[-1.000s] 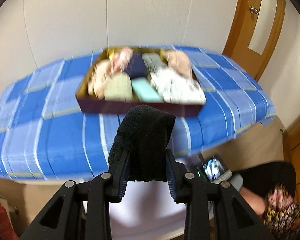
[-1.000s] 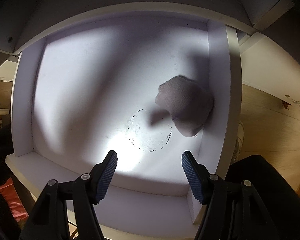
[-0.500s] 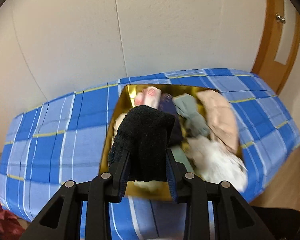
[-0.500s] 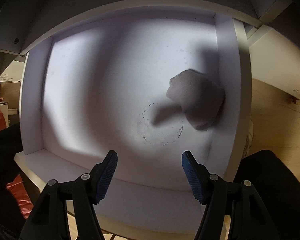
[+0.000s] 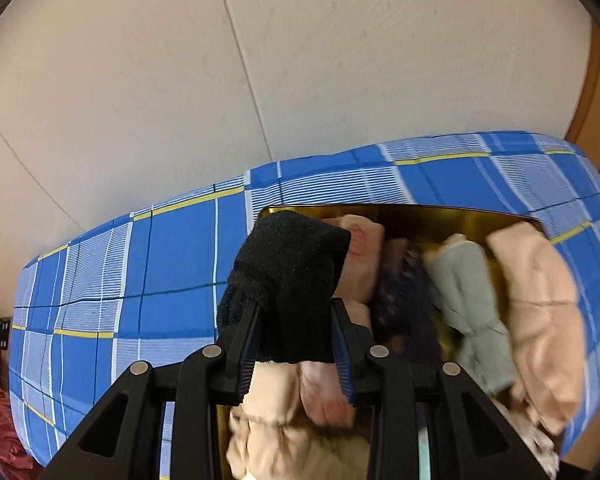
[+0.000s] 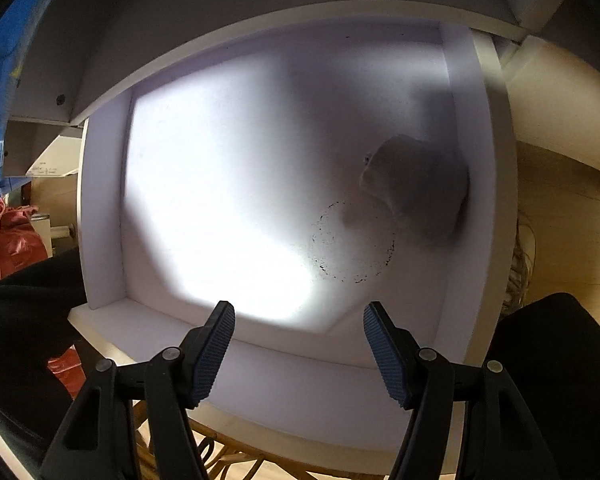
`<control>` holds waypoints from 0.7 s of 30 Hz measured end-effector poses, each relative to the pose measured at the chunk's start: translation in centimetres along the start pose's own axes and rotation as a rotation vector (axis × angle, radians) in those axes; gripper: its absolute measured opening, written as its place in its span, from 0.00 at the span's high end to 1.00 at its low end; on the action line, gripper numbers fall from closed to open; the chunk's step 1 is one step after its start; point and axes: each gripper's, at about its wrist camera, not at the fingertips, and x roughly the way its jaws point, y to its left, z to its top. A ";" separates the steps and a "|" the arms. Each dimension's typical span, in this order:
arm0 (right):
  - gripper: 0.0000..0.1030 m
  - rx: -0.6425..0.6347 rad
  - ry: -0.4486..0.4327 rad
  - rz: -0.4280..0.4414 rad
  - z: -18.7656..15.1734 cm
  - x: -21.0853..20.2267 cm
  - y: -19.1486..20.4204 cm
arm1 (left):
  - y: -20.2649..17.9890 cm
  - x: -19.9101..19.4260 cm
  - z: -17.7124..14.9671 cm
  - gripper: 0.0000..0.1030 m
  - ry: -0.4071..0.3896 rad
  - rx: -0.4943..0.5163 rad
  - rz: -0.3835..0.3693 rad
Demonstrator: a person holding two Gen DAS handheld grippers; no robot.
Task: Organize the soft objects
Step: 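Carry the black knit item into the gold box with the left gripper, then open the left gripper to drop the black knit in the box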
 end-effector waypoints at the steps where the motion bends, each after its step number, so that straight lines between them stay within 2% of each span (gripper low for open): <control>1: 0.34 0.007 0.000 0.005 -0.1 -0.2 -0.3 | 0.0 0.6 0.1 0.68 0.004 0.000 0.004; 7: 0.33 0.012 0.000 0.028 -0.7 -0.8 -0.5 | -0.3 3.0 0.7 0.65 0.028 0.007 0.018; 13: 0.33 0.007 -0.009 0.046 -1.0 -1.5 -0.5 | 0.2 0.7 0.0 0.62 -0.028 0.026 0.022; 16: 0.33 0.011 -0.014 0.045 -1.1 -1.8 -0.6 | 1.0 -0.2 -0.6 0.62 -0.047 0.000 0.053; 19: 0.33 0.002 -0.015 0.038 -0.5 -0.9 0.2 | 1.5 0.8 -0.5 0.70 0.003 -0.022 0.097; 21: 0.33 -0.003 -0.011 0.036 -0.5 -0.7 0.2 | 1.3 2.4 -0.3 0.72 0.054 -0.010 0.116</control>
